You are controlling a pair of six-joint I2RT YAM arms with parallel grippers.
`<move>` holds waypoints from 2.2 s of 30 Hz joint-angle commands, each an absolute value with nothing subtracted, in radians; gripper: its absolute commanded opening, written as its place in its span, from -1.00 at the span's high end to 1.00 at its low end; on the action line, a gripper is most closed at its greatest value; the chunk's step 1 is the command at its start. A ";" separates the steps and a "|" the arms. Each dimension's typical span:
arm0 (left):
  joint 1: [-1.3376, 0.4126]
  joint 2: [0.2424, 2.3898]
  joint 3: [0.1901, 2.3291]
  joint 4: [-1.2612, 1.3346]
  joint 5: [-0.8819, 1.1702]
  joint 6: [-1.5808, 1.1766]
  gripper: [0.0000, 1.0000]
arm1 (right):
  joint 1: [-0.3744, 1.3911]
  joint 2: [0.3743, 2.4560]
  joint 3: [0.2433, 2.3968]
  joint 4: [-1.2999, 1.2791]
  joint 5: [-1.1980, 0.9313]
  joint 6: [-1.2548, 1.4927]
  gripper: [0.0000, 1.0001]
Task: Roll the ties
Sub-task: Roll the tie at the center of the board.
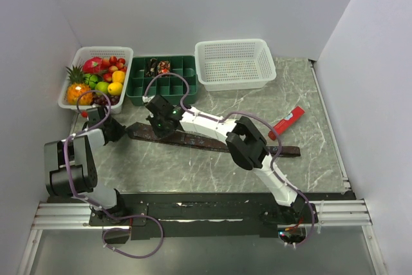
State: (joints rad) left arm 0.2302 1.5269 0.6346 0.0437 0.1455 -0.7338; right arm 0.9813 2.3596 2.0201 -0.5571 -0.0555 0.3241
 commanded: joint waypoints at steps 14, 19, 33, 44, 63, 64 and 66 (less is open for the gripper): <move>0.153 1.269 0.546 -0.043 0.150 -0.712 0.98 | 0.960 2.407 2.063 -0.422 -0.144 0.344 1.00; 0.152 1.218 0.531 -0.054 0.150 -0.713 0.98 | 0.959 2.413 2.023 -0.411 -0.163 0.368 1.00; 0.130 1.161 0.483 0.020 0.261 -0.712 0.98 | 0.960 2.451 2.008 -0.390 -0.183 0.416 1.00; 0.095 1.134 0.451 0.083 0.345 -0.729 0.98 | 0.962 2.462 1.996 -0.345 -0.192 0.445 1.00; 0.025 1.203 0.359 0.328 0.434 -0.845 0.98 | 0.936 2.441 1.976 -0.334 -0.190 0.439 1.00; 0.025 1.207 0.353 0.340 0.439 -0.854 0.98 | 0.934 2.422 1.970 -0.334 -0.187 0.434 1.00; 0.023 1.212 0.345 0.356 0.437 -0.858 0.98 | 0.931 2.399 1.942 -0.333 -0.180 0.422 1.00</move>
State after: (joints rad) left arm 0.0345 1.2007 0.3645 0.2577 0.3828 -0.8215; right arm 0.9463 2.4409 1.9869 -0.3328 -0.2054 0.4530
